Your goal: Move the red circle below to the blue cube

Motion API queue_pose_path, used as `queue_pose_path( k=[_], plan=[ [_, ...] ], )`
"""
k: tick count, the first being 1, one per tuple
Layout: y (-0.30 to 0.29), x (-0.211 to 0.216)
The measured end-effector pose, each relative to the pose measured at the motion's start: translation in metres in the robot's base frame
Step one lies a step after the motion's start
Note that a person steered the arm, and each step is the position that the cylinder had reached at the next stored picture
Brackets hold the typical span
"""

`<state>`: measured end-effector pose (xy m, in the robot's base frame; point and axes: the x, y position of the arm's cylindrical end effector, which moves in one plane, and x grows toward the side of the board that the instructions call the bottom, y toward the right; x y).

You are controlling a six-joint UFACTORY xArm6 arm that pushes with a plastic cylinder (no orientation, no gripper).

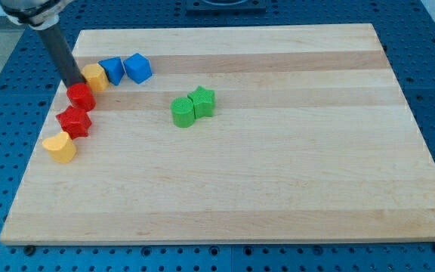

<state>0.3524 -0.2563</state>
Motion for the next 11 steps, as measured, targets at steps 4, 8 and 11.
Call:
queue_pose_path(
  k=[4,8,11],
  plan=[
    [-0.028,0.011],
    [0.031,0.055],
    [0.036,0.043]
  ],
)
